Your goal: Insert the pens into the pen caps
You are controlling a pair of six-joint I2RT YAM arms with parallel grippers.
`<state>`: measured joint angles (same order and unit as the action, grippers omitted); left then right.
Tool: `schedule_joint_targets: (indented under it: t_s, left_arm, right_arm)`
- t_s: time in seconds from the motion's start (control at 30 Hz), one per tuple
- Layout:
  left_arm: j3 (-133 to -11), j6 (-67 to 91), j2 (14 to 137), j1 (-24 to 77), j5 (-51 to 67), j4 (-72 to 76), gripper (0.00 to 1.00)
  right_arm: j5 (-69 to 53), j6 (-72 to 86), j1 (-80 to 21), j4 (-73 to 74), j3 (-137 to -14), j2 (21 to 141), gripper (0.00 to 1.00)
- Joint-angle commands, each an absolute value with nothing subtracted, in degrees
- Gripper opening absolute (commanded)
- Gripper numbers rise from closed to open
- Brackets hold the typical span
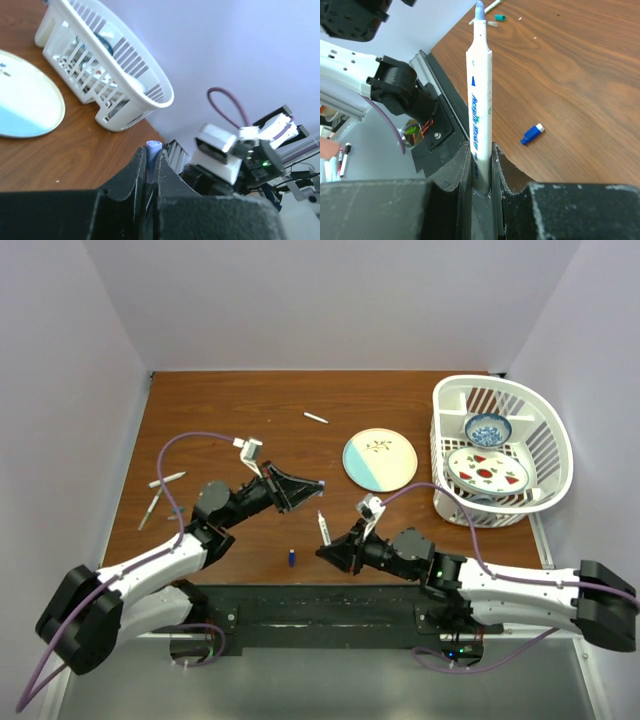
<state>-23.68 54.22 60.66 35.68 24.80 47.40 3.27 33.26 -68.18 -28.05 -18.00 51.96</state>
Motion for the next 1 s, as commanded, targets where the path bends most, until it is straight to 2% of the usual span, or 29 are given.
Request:
schedule_joint_targets:
  t_s: [0.0, 0.3, 0.97]
  left_arm:
    - [-21.1, 57.0, 56.5, 35.7, 20.7, 56.2, 0.0]
    - [-16.8, 55.4, 52.2, 35.7, 14.8, 58.4, 0.0]
    - [-15.5, 55.3, 52.8, 35.8, 14.2, 59.7, 0.0]
  right_arm:
    - [2.7, 32.1, -68.3, -38.1, -19.6, 56.2, 0.0]
    - [6.9, 33.6, -68.3, -42.1, -21.4, 61.0, 0.0]
    - [10.8, 32.2, -68.3, -43.0, -26.5, 65.3, 0.0]
